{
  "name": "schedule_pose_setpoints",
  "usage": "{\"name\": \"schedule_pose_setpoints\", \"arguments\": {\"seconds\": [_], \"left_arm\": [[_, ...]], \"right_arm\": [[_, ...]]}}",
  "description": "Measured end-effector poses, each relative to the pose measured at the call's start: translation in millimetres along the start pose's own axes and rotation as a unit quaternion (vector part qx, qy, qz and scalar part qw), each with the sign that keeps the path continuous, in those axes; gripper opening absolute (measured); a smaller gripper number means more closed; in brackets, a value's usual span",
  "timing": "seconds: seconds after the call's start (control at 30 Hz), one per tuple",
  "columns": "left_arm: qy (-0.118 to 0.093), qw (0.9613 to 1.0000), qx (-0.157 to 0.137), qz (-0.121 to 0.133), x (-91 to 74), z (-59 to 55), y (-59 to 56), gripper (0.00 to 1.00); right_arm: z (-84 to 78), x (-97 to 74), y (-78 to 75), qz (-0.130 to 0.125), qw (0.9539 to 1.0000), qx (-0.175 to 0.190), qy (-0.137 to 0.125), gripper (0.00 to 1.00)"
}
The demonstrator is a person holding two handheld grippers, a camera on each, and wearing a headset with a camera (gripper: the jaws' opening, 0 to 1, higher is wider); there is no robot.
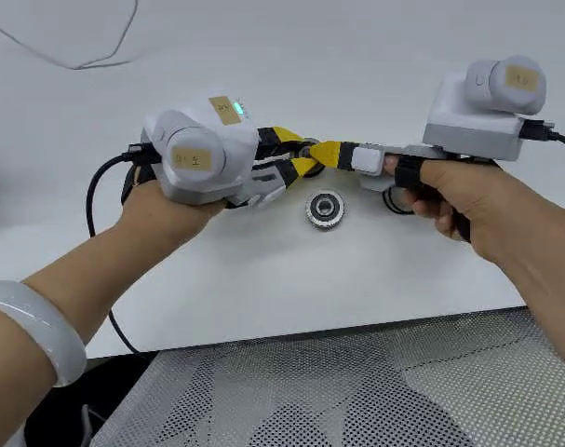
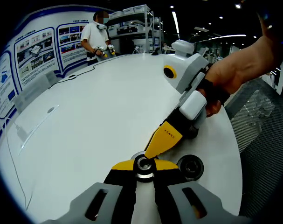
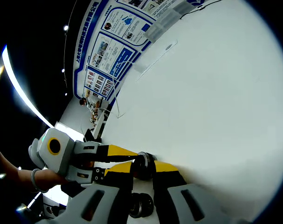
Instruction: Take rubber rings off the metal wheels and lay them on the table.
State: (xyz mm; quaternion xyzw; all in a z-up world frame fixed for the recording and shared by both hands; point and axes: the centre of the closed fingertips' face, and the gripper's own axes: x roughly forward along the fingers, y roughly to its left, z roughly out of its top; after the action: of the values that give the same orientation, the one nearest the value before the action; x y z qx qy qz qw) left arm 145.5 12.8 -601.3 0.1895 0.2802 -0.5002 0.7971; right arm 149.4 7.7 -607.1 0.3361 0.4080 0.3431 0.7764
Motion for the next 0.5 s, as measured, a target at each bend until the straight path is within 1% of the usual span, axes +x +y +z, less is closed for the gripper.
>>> {"name": "schedule_pose_setpoints", "arguments": {"seconds": [0.13, 0.2, 0.3, 0.43, 0.5], "left_arm": [[-0.001, 1.0000, -0.001, 0.000, 0.0, 0.0, 0.1, 0.13], [-0.001, 1.0000, 0.000, 0.000, 0.0, 0.0, 0.1, 0.13], [0.000, 1.0000, 0.000, 0.000, 0.1, 0.1, 0.0, 0.13], [0.000, 1.0000, 0.000, 0.001, 0.1, -0.1, -0.2, 0.13], [0.001, 1.0000, 0.001, 0.001, 0.0, -0.2, -0.4, 0.13]], "right_arm": [[-0.3, 0.3, -0.8, 0.000, 1.0000, 0.000, 0.000, 0.17], [-0.4, -0.7, 2.2, 0.006, 1.0000, 0.004, 0.000, 0.17], [-4.7, -3.1, 4.8, 0.007, 0.9999, 0.002, 0.008, 0.19], [-4.1, -2.6, 2.2, 0.005, 0.9999, 0.005, 0.008, 0.17], [-4.1, -3.3, 2.8, 0.009, 0.9998, 0.012, 0.009, 0.17]]}}
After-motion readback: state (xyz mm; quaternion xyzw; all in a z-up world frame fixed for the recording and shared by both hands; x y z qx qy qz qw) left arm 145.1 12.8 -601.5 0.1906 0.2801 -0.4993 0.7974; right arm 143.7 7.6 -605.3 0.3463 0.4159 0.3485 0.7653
